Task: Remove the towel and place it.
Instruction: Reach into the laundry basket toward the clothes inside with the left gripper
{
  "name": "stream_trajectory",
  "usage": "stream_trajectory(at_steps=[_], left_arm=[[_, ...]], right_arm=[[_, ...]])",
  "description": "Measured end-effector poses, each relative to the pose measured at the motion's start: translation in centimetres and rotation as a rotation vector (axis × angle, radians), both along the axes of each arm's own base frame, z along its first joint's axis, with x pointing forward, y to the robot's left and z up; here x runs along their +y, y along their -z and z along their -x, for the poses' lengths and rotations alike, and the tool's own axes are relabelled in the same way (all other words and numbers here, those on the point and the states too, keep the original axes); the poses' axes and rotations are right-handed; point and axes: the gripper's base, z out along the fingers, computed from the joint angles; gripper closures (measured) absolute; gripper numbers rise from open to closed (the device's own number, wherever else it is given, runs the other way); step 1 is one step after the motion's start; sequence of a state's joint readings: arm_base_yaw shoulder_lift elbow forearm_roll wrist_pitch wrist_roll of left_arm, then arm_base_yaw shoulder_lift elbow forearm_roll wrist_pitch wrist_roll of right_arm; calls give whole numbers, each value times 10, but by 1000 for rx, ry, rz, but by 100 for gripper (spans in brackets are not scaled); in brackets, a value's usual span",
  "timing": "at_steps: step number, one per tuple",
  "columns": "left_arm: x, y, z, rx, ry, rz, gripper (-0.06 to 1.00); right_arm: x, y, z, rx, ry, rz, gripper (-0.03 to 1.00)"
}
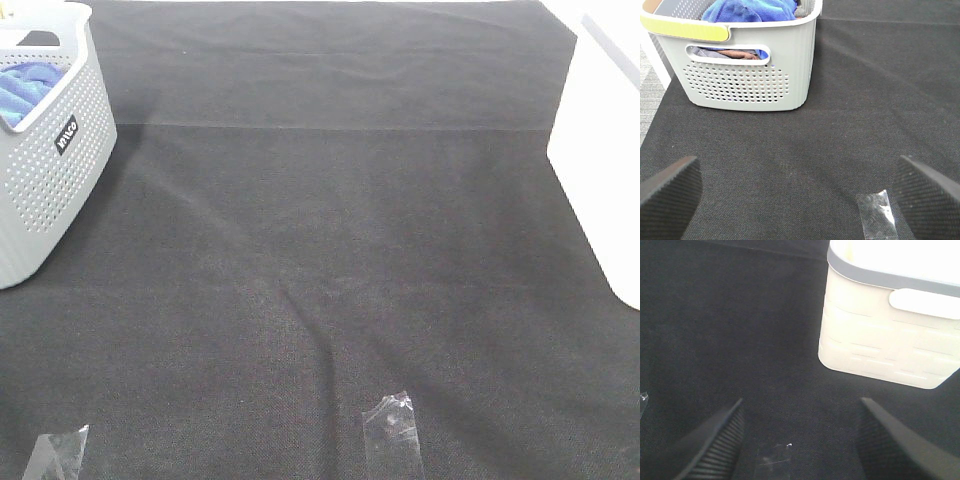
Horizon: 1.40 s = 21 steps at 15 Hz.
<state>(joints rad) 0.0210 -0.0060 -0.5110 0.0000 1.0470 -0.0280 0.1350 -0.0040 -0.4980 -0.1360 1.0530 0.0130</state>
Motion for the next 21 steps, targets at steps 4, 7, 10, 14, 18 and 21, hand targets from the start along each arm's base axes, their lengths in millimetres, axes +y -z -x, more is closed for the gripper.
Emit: stream_trajectory(at_steps=[4,7,10,14,18,21], left_arm=[[0,0,0,1,6,-25,-5],[1,0,0,1,5,-36,-5],[0,0,0,0,11,-14,-5],[0,0,0,0,11,-14,-5],[0,0,0,0,11,-14,-5],[0,0,0,1,12,-25,-5]], right_arm=[[0,0,0,0,0,0,32],[0,0,0,0,0,0,32],[0,0,0,0,0,0,32],[0,0,0,0,0,0,32],[0,0,0,0,0,0,32],[0,0,0,0,0,0,32]])
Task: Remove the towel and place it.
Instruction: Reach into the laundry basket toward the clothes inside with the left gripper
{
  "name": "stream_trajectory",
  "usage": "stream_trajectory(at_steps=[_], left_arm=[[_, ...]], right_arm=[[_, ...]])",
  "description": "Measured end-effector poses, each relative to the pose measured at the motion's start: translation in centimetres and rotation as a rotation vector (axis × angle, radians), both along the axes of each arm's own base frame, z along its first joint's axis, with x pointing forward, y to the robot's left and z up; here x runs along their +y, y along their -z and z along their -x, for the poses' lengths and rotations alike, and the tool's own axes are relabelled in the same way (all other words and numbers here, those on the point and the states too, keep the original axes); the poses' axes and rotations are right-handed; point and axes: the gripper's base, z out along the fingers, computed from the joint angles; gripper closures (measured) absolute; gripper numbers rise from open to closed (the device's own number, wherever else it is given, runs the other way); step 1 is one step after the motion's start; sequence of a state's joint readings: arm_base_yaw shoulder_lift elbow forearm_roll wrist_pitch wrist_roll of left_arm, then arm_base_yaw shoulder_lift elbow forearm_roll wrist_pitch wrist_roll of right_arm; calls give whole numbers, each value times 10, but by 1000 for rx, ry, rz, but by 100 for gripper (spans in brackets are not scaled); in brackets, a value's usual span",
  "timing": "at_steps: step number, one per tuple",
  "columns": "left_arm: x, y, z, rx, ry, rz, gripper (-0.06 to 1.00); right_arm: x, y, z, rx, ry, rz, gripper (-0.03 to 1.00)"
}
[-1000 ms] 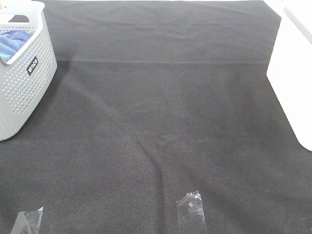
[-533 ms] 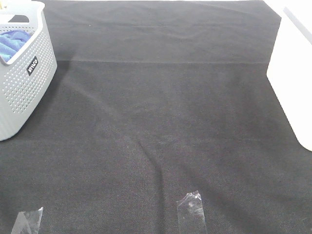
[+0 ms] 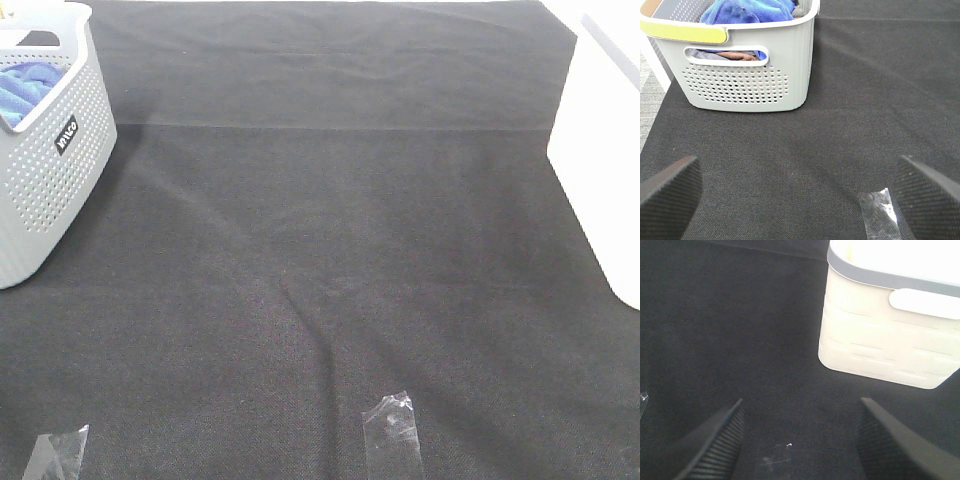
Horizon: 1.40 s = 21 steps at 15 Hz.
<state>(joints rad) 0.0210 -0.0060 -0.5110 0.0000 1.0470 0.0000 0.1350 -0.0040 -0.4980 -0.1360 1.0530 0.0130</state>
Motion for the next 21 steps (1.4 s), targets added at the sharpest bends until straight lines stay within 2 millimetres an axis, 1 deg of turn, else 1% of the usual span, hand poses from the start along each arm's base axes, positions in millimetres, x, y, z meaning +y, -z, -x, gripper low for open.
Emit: stream_trajectory(at_steps=[5,21], left_arm=[[4,0,0,1,-32,-47,-5],[4,0,0,5,-32,-46,-5]], right_arm=[[0,0,0,0,0,0,32],[0,0,0,0,0,0,32]])
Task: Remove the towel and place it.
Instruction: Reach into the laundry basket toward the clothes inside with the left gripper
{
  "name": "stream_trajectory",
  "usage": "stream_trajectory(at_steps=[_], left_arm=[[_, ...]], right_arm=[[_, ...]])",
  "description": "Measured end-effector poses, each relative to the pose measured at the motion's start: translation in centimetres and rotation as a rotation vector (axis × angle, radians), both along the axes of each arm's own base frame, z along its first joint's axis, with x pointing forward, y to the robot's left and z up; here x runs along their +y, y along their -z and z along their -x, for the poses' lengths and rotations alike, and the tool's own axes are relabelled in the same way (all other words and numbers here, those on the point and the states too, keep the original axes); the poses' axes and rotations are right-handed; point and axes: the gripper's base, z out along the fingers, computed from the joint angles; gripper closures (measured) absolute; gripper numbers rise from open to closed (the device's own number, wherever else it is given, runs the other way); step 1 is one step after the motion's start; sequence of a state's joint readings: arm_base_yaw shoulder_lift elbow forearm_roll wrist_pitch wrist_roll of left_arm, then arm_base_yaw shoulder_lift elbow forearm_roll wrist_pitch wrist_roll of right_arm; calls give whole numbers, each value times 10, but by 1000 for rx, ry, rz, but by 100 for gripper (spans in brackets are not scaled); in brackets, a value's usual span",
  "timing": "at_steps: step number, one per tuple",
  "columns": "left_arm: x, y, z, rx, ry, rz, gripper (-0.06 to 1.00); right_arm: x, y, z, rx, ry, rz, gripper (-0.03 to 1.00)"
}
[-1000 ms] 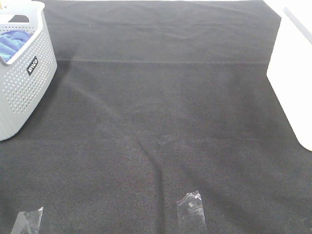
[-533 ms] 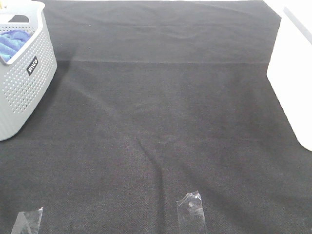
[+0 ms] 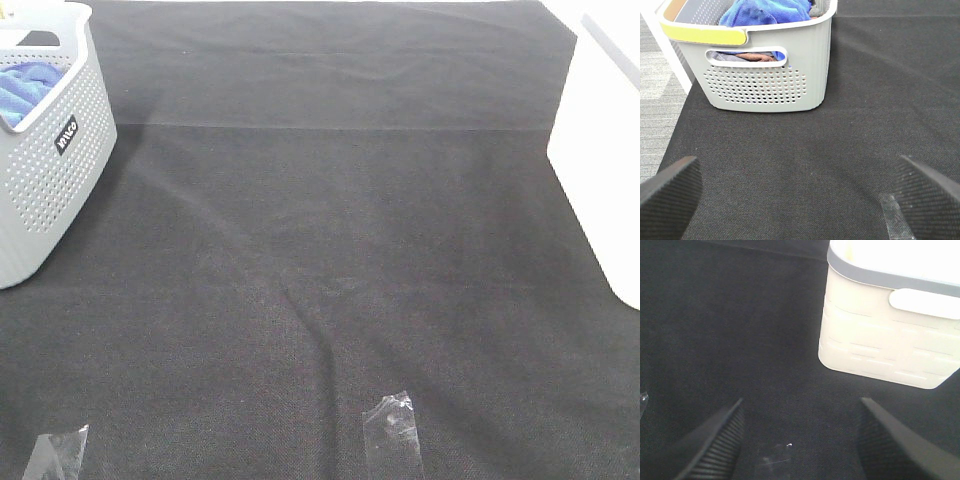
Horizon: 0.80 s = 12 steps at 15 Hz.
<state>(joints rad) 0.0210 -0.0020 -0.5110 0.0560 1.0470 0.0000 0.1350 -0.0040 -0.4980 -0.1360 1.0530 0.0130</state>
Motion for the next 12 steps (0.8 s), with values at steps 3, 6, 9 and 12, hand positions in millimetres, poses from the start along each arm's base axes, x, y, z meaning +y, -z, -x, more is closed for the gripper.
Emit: stream_trajectory(at_steps=[3,6,9,12], left_arm=[[-6,-15,-13,207,109,-38,-5],[-8,-35,-35,329,185,-94,-5],[-6,-69,-65,373,300,-260,-5],[1,-99,-110,441,392,-475,-5]], right_arm=[[0,0,0,0,0,0,32],[0,0,0,0,0,0,32],[0,0,0,0,0,0,32],[0,0,0,0,0,0,32]])
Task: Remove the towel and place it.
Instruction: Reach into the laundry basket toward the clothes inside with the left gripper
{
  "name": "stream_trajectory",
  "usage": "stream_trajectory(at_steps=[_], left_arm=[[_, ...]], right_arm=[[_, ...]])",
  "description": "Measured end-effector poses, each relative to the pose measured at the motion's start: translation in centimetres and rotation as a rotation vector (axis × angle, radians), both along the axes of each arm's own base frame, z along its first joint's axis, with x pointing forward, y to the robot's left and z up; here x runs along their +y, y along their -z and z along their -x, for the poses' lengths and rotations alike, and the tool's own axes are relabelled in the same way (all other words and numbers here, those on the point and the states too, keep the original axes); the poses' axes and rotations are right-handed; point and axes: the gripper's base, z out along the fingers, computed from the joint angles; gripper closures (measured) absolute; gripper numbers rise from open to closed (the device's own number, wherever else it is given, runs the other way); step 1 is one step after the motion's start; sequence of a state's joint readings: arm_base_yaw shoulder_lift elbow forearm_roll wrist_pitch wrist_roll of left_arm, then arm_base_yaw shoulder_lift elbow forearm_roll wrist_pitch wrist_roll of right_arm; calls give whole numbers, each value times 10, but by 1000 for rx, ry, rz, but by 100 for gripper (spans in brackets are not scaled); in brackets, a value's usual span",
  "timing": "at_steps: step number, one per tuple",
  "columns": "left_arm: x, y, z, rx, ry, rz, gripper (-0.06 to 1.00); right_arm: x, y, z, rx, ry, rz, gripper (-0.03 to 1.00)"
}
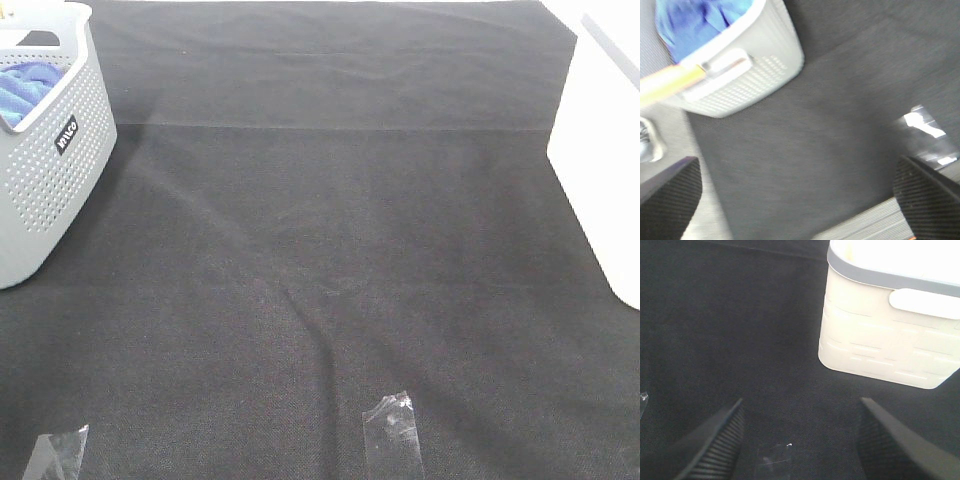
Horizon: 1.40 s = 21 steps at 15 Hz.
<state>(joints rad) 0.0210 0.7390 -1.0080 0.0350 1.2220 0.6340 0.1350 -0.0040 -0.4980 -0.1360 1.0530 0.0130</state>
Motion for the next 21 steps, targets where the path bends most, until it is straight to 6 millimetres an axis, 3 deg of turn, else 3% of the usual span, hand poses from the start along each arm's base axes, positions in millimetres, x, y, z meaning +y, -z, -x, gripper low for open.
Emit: stream_trajectory(at_steps=[1,4,6,9,10,11,14,16,18,19,20,21], left_arm=[[4,-18,-26,11,24,-72,-5],[14,-47,-92,38,30,-204,-5],[19,-49,-147,80,39,-260,-5],[27,-34,-227,140,51,-300,-5],[34,-10,-264,191,75,-268,-5],[39,7,-282,227,106,-247,-5],[65,58,-318,341,158,-247,-5],[83,81,-334,361,157,-257,-4],[89,104,-349,361,204,-294,-4],[89,104,-349,361,204,-294,-4],[92,125,-363,339,239,-335,-4],[92,125,-363,339,239,-335,-4]], right_arm=[[0,0,0,0,0,0,32],[0,0,0,0,0,0,32],[0,0,0,0,0,0,32],[0,0,0,0,0,0,32],[0,0,0,0,0,0,32],[0,0,0,0,0,0,32],[0,0,0,0,0,0,32],[0,0,0,0,0,0,32],[0,0,0,0,0,0,32],[0,0,0,0,0,0,32],[0,0,0,0,0,0,32],[0,0,0,0,0,0,32]])
